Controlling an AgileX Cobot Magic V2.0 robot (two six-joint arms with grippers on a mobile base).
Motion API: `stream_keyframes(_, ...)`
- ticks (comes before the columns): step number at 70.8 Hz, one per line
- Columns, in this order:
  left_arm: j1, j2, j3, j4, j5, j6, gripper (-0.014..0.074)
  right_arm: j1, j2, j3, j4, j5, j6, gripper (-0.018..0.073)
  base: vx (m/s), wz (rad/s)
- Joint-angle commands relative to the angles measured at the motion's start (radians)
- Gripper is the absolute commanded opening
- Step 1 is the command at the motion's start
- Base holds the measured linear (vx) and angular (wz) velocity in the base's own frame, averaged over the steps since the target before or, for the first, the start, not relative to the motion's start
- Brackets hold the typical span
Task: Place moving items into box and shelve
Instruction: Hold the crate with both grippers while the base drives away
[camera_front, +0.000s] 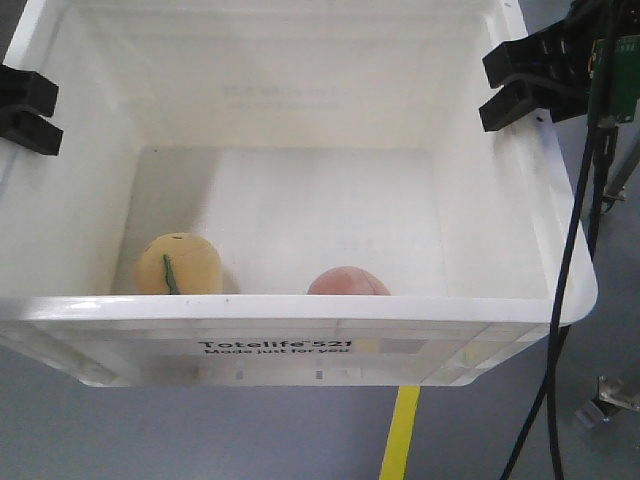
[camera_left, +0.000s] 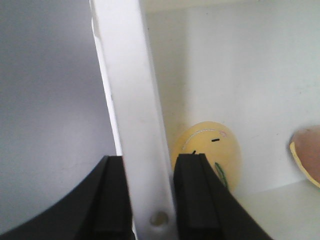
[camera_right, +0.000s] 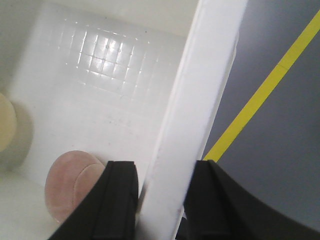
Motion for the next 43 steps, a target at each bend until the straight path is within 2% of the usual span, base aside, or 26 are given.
stream_keyframes(1,-0.003,-0.039,-0.044,-0.054,-0.097,0.012,-0.0017,-0.001,-0.045,-0.039,0.064,-0.093,-0.027,-0.0011,0.46,-0.15)
stream_keyframes(43,-0.003,-0.038,-0.044,-0.054,-0.097,0.012,-0.0017,-0.001,-0.045,-0.039,0.064,-0.092,-0.027,-0.0011,0.45,-0.18)
